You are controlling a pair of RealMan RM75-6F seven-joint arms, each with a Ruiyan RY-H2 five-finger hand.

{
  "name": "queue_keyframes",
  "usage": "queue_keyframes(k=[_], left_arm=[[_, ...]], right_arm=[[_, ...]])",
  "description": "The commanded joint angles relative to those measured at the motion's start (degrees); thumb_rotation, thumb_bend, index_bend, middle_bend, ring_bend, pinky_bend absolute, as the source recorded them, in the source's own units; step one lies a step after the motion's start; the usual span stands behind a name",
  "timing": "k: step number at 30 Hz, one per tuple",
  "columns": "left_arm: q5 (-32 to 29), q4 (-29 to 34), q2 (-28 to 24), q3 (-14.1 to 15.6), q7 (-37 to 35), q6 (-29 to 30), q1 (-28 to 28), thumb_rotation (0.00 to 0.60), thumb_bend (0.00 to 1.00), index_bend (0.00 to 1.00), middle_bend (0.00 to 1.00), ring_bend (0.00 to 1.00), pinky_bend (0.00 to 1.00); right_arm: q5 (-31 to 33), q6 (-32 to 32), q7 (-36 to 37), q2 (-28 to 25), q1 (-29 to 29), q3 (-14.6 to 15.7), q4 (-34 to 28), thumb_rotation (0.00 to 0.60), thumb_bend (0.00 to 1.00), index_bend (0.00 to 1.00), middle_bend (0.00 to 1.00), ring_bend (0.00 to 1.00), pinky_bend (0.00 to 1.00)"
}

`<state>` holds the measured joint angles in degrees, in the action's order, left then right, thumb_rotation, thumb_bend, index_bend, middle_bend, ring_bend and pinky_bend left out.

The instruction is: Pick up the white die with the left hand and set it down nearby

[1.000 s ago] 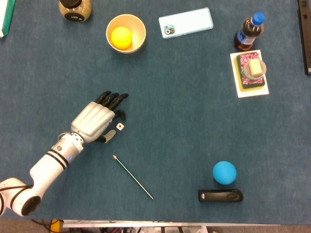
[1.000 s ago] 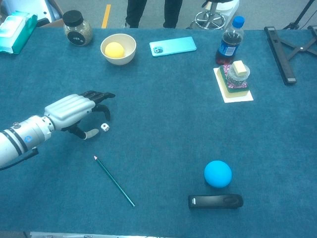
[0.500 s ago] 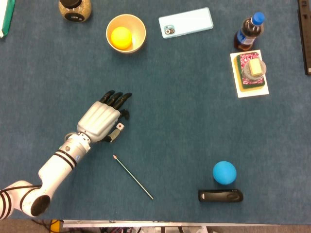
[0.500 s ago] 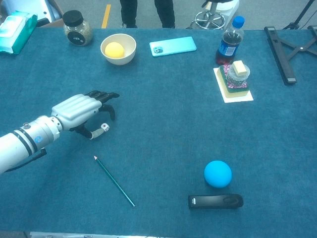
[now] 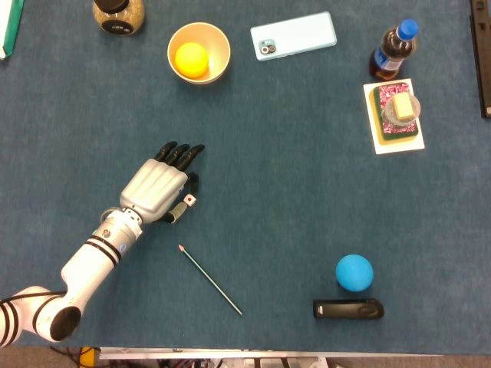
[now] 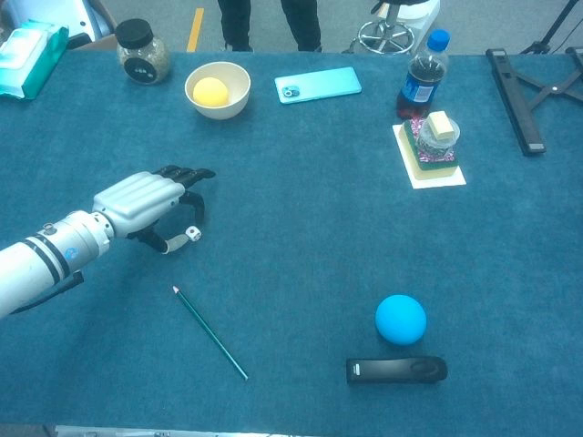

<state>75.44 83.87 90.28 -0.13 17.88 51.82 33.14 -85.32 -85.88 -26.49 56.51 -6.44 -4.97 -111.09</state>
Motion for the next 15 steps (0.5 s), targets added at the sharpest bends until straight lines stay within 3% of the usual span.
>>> queue_keyframes(k=[1, 15], left_arm=[[0.09, -0.02, 0.08, 0.18, -0.04, 0.07, 0.0, 0.6, 0.37, 0.45, 0.0, 0.0, 0.0], [0.51, -1.0, 0.95, 0.4, -1.21, 0.93, -0.11, 0.6, 0.37, 0.51, 0.0, 0.0, 0.0]], right_arm=[[-0.01, -0.01, 0.0, 0.09, 0.04, 0.03, 0.12, 0.6, 0.1, 0.49, 0.39, 0.26, 0.27], [-0.07, -0.73, 0.22, -0.39, 0.62, 0.01, 0.06, 0.6, 0.1, 0.49, 0.39, 0.26, 0.27]])
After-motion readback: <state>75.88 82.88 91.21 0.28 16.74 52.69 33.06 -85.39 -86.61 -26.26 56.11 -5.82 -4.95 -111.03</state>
